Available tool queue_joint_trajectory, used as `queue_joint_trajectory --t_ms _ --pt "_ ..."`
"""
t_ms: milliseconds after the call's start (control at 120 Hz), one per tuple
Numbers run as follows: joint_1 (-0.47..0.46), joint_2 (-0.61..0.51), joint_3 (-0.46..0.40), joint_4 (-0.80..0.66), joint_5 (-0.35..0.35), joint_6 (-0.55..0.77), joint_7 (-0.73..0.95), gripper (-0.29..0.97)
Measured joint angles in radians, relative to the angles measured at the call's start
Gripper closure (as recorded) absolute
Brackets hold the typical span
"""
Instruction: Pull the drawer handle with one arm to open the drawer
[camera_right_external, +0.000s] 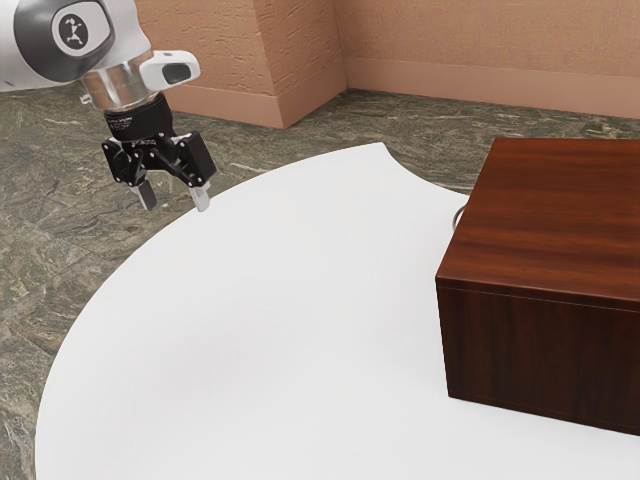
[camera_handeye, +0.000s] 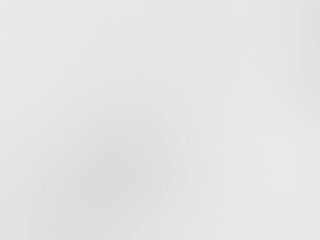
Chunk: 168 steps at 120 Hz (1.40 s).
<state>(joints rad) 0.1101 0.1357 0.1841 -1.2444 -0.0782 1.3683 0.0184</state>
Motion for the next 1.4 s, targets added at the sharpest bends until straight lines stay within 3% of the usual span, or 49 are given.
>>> queue_joint_trajectory --t_ms 200,317,417,550,658,733,917,1033,1117,1400 --pt "0.000 -0.003 0.001 0.018 0.000 -0.003 0.000 0.00" --pt "0.012 -0.018 -0.016 0.220 -0.029 -0.033 -0.008 0.00" --pt "-0.008 0.001 -0.071 0.269 -0.057 -0.028 -0.031 0.00" --pt "-0.011 0.149 -0.092 0.293 -0.098 0.032 -0.075 0.00" --pt "-0.006 0.321 -0.104 0.399 -0.143 0.074 -0.104 0.00" --pt "-0.004 0.367 -0.109 0.437 -0.163 0.111 -0.122 0.00" --pt "0.002 0.388 -0.111 0.415 -0.255 0.181 -0.170 0.00" --pt "0.002 0.404 -0.106 0.368 -0.395 0.209 -0.196 0.00" --pt "-0.004 0.425 -0.106 0.349 -0.457 0.241 -0.212 0.00" --pt "-0.005 0.496 -0.134 0.338 -0.527 0.459 -0.240 0.04"
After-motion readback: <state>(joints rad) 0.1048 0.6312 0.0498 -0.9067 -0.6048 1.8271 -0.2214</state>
